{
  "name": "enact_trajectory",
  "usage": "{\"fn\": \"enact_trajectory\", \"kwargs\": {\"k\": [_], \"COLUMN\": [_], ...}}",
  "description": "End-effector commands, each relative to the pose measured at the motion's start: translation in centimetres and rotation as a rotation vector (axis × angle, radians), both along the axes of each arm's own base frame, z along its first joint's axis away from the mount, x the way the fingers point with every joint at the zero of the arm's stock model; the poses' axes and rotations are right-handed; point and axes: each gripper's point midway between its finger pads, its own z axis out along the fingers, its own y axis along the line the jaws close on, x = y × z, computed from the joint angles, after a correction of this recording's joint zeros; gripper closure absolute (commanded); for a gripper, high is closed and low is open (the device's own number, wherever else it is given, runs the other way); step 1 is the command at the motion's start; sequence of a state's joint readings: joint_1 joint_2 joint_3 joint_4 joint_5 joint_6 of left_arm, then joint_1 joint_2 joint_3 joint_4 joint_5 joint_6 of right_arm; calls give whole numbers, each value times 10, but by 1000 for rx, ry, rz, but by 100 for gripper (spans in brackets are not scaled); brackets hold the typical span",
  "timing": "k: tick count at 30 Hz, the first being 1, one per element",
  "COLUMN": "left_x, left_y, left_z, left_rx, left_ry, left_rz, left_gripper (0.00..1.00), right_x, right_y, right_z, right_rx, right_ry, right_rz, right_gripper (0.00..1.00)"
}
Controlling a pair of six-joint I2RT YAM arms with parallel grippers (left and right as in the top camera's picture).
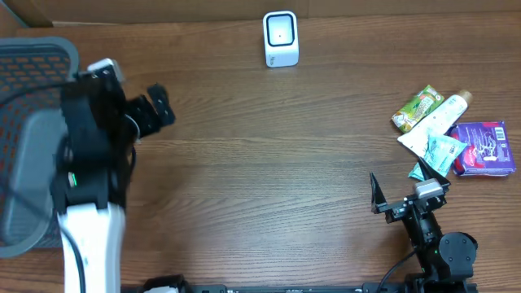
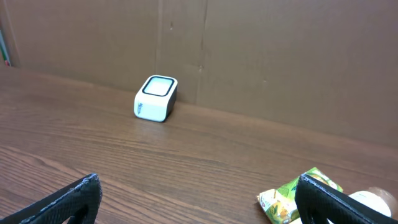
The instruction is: Scan the item barcode
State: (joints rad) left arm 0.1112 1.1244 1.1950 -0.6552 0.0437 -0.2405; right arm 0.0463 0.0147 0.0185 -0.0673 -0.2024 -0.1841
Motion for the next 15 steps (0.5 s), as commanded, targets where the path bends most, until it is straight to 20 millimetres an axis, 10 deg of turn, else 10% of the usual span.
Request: {"fn": "enact_trajectory", "kwargs": {"k": [1,15], "left_x": [-22,-79], "left_y": [-31,-44], "left_z": [-6,-77], "left_rx": [107,314], "left_ry": [-135,-535], "left_rz": [-236,-288], "left_gripper": [0,0], "right_x": [0,0], "right_y": [-2,-2], "right_z": [-1,-1], "right_rx": [3,3], "right_ry": [-5,-5], "right_rz": [-11,-11], "right_gripper": [0,0]}}
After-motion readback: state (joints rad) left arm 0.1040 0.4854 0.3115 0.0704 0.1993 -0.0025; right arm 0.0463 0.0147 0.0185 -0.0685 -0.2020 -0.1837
